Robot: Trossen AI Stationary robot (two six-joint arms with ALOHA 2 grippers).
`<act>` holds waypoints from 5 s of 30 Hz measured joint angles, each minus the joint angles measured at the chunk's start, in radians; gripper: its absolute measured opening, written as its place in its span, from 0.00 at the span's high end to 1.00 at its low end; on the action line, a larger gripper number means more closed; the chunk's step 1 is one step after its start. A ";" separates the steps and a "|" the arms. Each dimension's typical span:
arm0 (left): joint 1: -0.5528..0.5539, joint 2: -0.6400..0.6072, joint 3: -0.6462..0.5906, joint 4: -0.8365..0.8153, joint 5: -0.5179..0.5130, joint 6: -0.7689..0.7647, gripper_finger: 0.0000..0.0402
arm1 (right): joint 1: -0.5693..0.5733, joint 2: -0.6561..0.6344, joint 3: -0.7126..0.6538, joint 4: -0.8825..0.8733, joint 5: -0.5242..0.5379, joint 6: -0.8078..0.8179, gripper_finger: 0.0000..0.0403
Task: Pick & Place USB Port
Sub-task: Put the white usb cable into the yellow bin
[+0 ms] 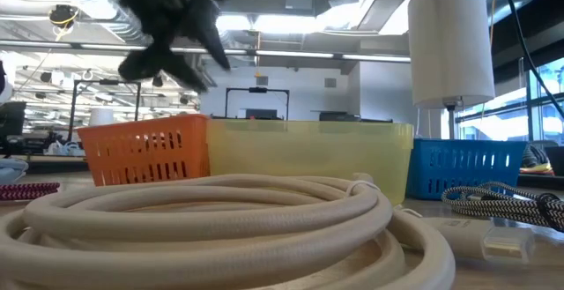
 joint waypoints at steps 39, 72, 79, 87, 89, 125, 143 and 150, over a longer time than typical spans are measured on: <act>-0.295 0.360 0.335 -0.089 0.278 1.260 0.56 | -0.066 0.000 0.000 0.000 0.034 -0.106 0.43; -0.324 0.743 0.546 -0.070 0.182 1.067 0.56 | -0.066 0.000 0.000 0.000 0.034 -0.288 0.43; -0.314 0.771 0.546 -0.071 0.093 1.067 0.56 | -0.066 0.000 0.000 0.000 0.034 -0.295 0.43; -0.311 0.790 0.551 -0.056 0.099 1.074 0.60 | -0.066 0.000 0.000 0.000 0.034 -0.308 0.43; -0.310 0.790 0.551 -0.057 0.099 1.074 0.65 | -0.066 0.000 0.000 0.000 0.034 -0.313 0.43; -0.300 0.798 0.955 -0.550 0.130 1.247 0.99 | -0.066 0.000 0.000 0.000 0.034 -0.313 0.43; -0.054 0.721 1.164 -0.824 0.020 1.397 0.99 | -0.066 0.000 0.000 0.000 0.023 -0.304 0.43; 0.075 0.695 1.164 -0.797 0.017 1.507 0.99 | -0.066 0.000 0.000 0.000 0.023 -0.280 0.43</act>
